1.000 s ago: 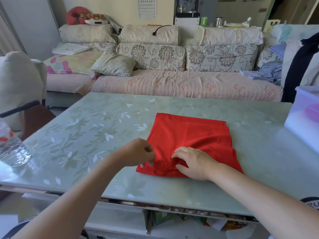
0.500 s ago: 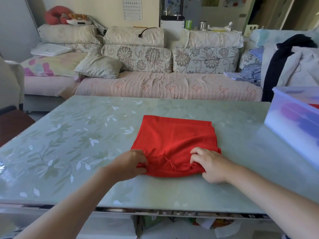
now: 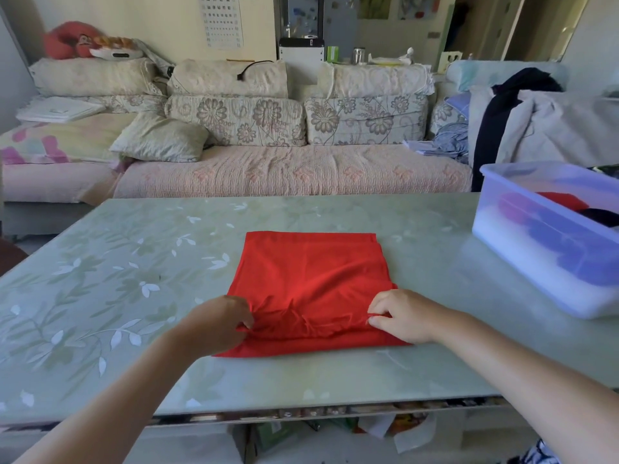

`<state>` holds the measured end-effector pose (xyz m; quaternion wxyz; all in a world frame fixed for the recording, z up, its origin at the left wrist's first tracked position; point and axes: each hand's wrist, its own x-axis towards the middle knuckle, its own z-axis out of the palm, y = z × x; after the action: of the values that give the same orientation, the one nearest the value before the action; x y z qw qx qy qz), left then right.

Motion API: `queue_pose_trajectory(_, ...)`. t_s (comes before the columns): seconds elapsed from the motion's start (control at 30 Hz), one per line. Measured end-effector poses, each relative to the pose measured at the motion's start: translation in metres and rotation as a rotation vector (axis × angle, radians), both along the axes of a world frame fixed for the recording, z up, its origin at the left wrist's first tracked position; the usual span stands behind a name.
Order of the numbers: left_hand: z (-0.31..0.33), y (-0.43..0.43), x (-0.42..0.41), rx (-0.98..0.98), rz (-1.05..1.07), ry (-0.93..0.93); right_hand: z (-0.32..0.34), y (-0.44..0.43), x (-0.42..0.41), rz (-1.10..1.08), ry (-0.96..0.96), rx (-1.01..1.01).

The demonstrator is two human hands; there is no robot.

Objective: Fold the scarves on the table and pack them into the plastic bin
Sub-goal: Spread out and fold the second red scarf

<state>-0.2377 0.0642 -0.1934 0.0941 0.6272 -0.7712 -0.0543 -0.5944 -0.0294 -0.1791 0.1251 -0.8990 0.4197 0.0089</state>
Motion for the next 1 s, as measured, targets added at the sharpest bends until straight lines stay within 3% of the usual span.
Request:
queue_pose_trajectory(0.27, 0.008, -0.014, -0.006, -0.070, 0.102, 0.061, 0.018, -0.019, 0.024, -0.168, -0.073, -0.177)
queue_pose_trajectory(0.47, 0.020, -0.046, 0.001, -0.016, 0.122, 0.130, 0.019, -0.041, 0.042, -0.193, -0.096, 0.005)
queue_pose_trajectory(0.63, 0.031, -0.066, 0.002, 0.260, 0.166, 0.150, 0.029, -0.051, 0.054, -0.211, -0.119, 0.134)
queue_pose_trajectory(0.73, 0.033, -0.071, 0.010, 0.336, 0.179, 0.039, 0.041, -0.056, 0.052, -0.153, 0.112, 0.202)
queue_pose_trajectory(0.8, 0.036, -0.078, 0.013, 0.291, 0.191, -0.006, 0.046, -0.063, 0.052, -0.194, 0.288, 0.161)
queue_pose_trajectory(0.83, 0.040, -0.086, 0.013, 0.228, 0.210, 0.025, 0.047, -0.068, 0.052, -0.238, 0.272, 0.099)
queue_pose_trajectory(0.87, 0.048, -0.094, 0.012, 0.141, 0.251, 0.116, 0.050, -0.076, 0.054, -0.282, 0.161, 0.009)
queue_pose_trajectory(1.0, 0.103, -0.120, 0.009, -0.492, 0.459, 0.547, 0.087, -0.103, 0.060, -0.429, -0.724, -0.535)
